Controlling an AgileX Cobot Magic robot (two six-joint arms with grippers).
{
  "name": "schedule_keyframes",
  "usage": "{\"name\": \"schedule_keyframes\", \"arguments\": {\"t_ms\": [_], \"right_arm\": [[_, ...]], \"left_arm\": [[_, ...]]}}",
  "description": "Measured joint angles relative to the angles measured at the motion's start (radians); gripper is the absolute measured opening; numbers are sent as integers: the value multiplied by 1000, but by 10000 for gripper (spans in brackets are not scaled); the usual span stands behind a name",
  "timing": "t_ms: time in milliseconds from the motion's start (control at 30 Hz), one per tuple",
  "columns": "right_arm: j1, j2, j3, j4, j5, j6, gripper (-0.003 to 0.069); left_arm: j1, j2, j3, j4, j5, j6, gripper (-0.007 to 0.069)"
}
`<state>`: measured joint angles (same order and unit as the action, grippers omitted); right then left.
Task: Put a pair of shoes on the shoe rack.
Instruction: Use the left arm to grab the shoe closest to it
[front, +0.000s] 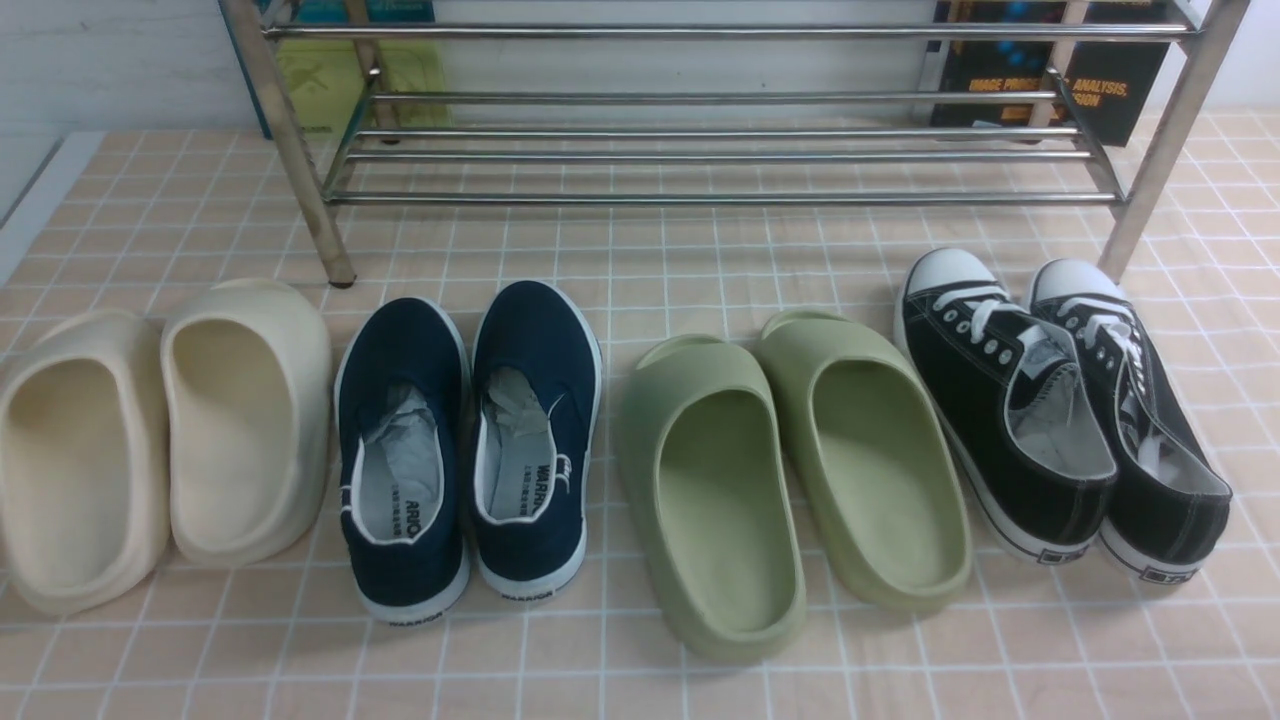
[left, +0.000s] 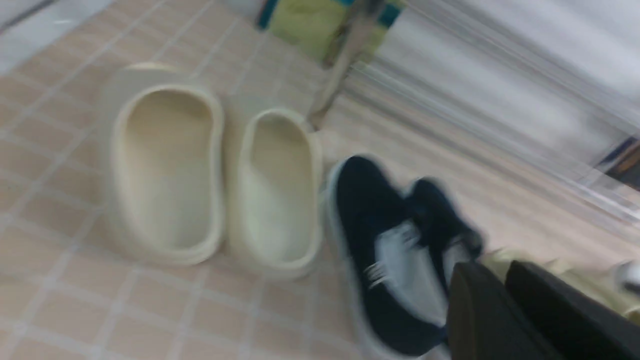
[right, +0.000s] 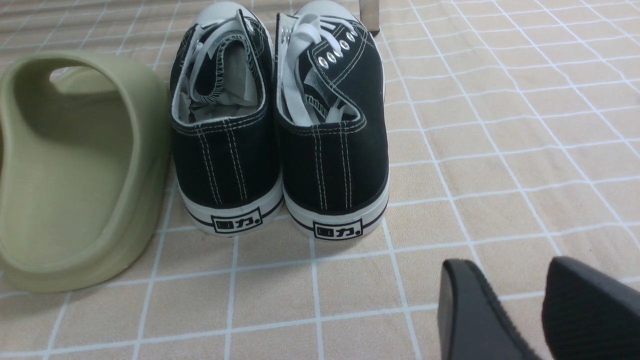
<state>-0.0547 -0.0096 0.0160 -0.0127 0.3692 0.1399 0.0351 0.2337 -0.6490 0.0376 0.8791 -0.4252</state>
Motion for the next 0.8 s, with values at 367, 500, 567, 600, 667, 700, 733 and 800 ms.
{"name": "schedule_keyframes", "arguments": {"t_ms": [367, 500, 567, 600, 667, 700, 733, 800], "right_arm": [[0, 0, 0, -1, 0, 0, 239], [0, 0, 0, -1, 0, 0, 239], [0, 0, 0, 0, 0, 0, 239], [0, 0, 0, 0, 0, 0, 239], [0, 0, 0, 0, 0, 0, 239], [0, 0, 0, 0, 0, 0, 239], [0, 0, 0, 0, 0, 0, 239], [0, 0, 0, 0, 0, 0, 239]], "left_arm": [[-43, 508, -294, 299, 356, 188, 2], [-168, 668, -304, 258, 329, 196, 4], [-222, 748, -313, 246, 295, 183, 15], [-242, 786, -318, 243, 283, 176, 20], [-272, 853, -331, 232, 249, 153, 38], [-294, 908, -345, 218, 222, 142, 63], [-314, 978, -358, 200, 184, 137, 97], [-329, 1048, -366, 171, 123, 133, 155]]}}
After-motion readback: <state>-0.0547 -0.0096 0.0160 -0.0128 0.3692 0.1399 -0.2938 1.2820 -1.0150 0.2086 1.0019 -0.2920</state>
